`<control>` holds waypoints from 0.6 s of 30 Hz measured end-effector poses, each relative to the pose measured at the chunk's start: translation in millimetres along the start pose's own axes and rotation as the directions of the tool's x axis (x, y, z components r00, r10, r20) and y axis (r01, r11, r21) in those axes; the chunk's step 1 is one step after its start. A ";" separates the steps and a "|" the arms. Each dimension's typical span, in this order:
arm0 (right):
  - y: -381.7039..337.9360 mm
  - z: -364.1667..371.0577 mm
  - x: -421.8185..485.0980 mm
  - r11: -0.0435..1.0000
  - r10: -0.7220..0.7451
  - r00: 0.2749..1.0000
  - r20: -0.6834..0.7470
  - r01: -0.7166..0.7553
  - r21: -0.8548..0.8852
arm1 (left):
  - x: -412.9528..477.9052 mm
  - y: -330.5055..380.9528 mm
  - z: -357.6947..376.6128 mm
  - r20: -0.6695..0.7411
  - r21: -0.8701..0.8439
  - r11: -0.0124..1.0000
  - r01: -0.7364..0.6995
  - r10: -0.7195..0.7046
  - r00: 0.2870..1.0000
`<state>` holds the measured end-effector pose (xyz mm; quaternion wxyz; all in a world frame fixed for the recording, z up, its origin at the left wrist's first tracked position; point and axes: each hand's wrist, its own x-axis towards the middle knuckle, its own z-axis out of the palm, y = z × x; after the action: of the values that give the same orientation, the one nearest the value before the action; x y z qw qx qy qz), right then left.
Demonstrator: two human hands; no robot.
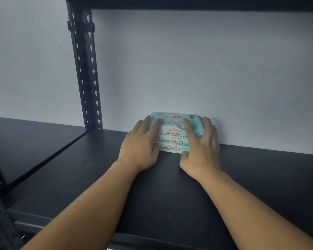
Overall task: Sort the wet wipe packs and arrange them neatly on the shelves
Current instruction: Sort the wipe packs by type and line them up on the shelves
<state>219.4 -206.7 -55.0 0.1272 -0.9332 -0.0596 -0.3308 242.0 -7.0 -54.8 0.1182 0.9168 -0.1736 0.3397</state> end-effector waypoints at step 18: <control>-64.6 -122.4 -226.9 0.884 -0.161 0.970 -0.183 0.224 0.410 | -225.6 96.4 -150.7 -0.150 -0.275 0.960 -0.049 0.008 0.989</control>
<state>-42.6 -184.7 -94.2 0.2989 -0.8457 -0.2138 -0.3869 -44.1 9.2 -83.3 0.2533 0.8609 -0.2235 0.3806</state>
